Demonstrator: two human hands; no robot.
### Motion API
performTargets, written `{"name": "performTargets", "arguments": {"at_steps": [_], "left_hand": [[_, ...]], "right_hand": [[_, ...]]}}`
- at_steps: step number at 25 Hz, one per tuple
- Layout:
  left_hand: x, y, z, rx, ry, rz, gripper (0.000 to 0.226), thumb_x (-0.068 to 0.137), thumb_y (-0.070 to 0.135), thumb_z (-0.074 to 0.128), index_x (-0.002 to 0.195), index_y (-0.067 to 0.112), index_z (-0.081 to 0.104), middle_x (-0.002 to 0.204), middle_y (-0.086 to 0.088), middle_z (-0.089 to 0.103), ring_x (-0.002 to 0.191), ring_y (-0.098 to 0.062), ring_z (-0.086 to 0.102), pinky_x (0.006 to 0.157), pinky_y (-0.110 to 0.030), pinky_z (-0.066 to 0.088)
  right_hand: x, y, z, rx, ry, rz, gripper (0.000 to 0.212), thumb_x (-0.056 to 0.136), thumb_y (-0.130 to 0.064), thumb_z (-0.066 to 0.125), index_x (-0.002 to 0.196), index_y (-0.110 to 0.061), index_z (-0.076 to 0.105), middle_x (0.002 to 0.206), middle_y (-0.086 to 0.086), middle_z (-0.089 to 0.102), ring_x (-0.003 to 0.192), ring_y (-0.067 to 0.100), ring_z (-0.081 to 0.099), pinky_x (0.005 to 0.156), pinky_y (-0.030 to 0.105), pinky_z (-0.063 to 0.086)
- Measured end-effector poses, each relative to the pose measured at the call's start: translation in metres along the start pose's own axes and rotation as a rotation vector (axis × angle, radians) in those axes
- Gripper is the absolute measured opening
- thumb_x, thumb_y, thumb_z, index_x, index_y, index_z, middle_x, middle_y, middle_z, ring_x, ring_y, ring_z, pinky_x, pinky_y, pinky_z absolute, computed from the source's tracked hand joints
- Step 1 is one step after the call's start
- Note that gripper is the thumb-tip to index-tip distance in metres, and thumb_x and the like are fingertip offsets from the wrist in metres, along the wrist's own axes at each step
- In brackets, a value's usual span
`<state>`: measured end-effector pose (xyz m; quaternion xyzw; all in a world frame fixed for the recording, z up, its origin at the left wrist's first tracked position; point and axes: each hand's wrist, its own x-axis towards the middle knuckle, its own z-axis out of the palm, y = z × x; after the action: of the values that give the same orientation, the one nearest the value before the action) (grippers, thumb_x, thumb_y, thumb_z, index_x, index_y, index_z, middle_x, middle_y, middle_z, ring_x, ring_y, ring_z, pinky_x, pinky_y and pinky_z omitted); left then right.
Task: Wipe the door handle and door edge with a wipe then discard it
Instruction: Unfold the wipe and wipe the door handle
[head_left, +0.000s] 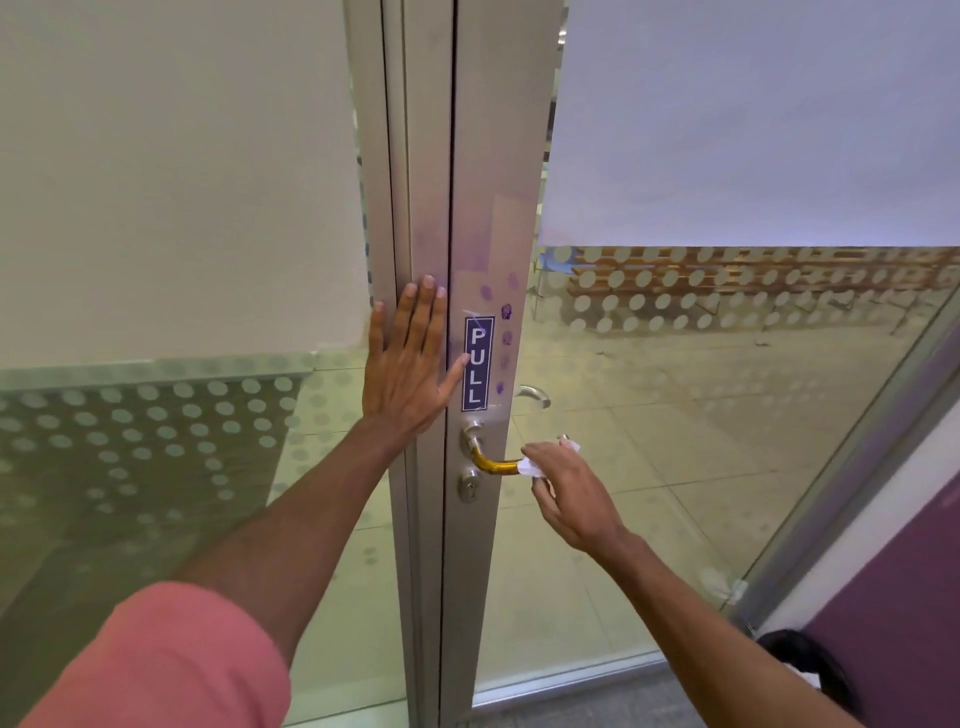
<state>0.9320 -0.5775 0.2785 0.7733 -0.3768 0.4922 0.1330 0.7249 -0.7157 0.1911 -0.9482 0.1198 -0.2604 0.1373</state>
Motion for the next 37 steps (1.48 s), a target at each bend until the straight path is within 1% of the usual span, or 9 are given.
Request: {"name": "performTargets", "arguments": {"at_steps": [2, 4, 6, 8, 11, 16, 23, 30, 37], "left_hand": [[0.000, 0.001, 0.002, 0.005, 0.008, -0.001, 0.085, 0.098, 0.061, 0.027, 0.153, 0.010, -0.014, 0.158, -0.004, -0.033, 0.147, -0.017, -0.026, 0.121, -0.041, -0.018], [0.000, 0.002, 0.003, -0.002, 0.024, -0.002, 0.084, 0.098, 0.060, 0.024, 0.152, 0.011, -0.017, 0.157, -0.003, -0.034, 0.148, -0.017, -0.026, 0.121, -0.041, -0.018], [-0.001, 0.001, 0.004, -0.013, 0.035, -0.001, 0.083, 0.099, 0.061, 0.022, 0.152, 0.012, -0.018, 0.158, -0.003, -0.034, 0.148, -0.016, -0.025, 0.121, -0.041, -0.018], [-0.001, 0.000, 0.005, -0.027, 0.040, -0.001, 0.084, 0.098, 0.061, 0.023, 0.152, 0.012, -0.019, 0.158, -0.002, -0.034, 0.148, -0.016, -0.025, 0.121, -0.042, -0.018], [-0.001, 0.001, 0.006, -0.034, 0.037, -0.006, 0.085, 0.098, 0.062, 0.025, 0.152, 0.013, -0.020, 0.157, -0.002, -0.035, 0.148, -0.016, -0.025, 0.121, -0.042, -0.018], [-0.001, 0.001, 0.008, -0.030, 0.061, 0.005, 0.085, 0.098, 0.061, 0.026, 0.153, 0.013, -0.017, 0.158, -0.003, -0.032, 0.148, -0.017, -0.024, 0.121, -0.042, -0.017], [-0.001, -0.001, 0.010, -0.020, 0.081, 0.016, 0.084, 0.099, 0.060, 0.026, 0.153, 0.012, -0.016, 0.159, -0.003, -0.031, 0.149, -0.017, -0.023, 0.121, -0.043, -0.017], [-0.002, 0.001, 0.014, -0.025, 0.112, 0.018, 0.083, 0.099, 0.059, 0.028, 0.154, 0.012, -0.012, 0.160, -0.004, -0.027, 0.150, -0.018, -0.020, 0.121, -0.043, -0.016], [-0.002, 0.001, 0.016, -0.021, 0.108, 0.019, 0.083, 0.098, 0.059, 0.031, 0.154, 0.012, -0.011, 0.160, -0.003, -0.027, 0.150, -0.018, -0.019, 0.122, -0.044, -0.015]], "right_hand": [[-0.006, -0.009, 0.013, -0.101, 0.069, -0.008, 0.042, 0.096, -0.031, 0.045, 0.126, -0.005, 0.058, 0.121, 0.009, 0.063, 0.114, 0.025, 0.056, 0.114, 0.038, 0.030], [-0.003, -0.028, 0.026, -0.156, 0.085, -0.007, 0.053, 0.099, -0.042, 0.036, 0.130, -0.003, 0.055, 0.123, 0.010, 0.061, 0.115, 0.025, 0.055, 0.109, 0.039, 0.039], [0.004, -0.045, 0.035, -0.164, 0.102, -0.052, 0.046, 0.101, -0.035, 0.040, 0.132, -0.003, 0.054, 0.121, 0.010, 0.063, 0.110, 0.026, 0.057, 0.102, 0.041, 0.046], [0.007, -0.044, 0.040, -0.219, 0.155, -0.144, 0.041, 0.093, -0.019, 0.061, 0.130, -0.001, 0.056, 0.118, 0.011, 0.066, 0.106, 0.028, 0.062, 0.098, 0.040, 0.050], [0.004, -0.032, 0.045, -0.296, 0.188, -0.173, 0.066, 0.067, -0.001, 0.083, 0.129, -0.001, 0.059, 0.125, 0.013, 0.066, 0.114, 0.027, 0.064, 0.099, 0.042, 0.052], [0.018, -0.055, 0.060, -0.304, 0.078, -0.143, 0.082, 0.050, -0.009, 0.094, 0.126, -0.009, 0.063, 0.130, 0.006, 0.064, 0.121, 0.020, 0.061, 0.102, 0.037, 0.047], [0.008, -0.038, 0.054, -0.308, 0.192, -0.213, 0.073, 0.061, -0.008, 0.089, 0.128, -0.007, 0.061, 0.130, 0.009, 0.064, 0.119, 0.023, 0.061, 0.101, 0.038, 0.048], [0.016, -0.057, 0.067, -0.309, 0.117, -0.105, 0.075, 0.060, -0.016, 0.090, 0.129, -0.006, 0.061, 0.134, 0.010, 0.061, 0.124, 0.023, 0.058, 0.103, 0.038, 0.047], [-0.007, 0.006, 0.034, -0.128, 0.231, -0.111, 0.038, 0.090, 0.003, 0.061, 0.127, -0.006, 0.061, 0.128, 0.008, 0.063, 0.124, 0.024, 0.056, 0.107, 0.043, 0.043]]}}
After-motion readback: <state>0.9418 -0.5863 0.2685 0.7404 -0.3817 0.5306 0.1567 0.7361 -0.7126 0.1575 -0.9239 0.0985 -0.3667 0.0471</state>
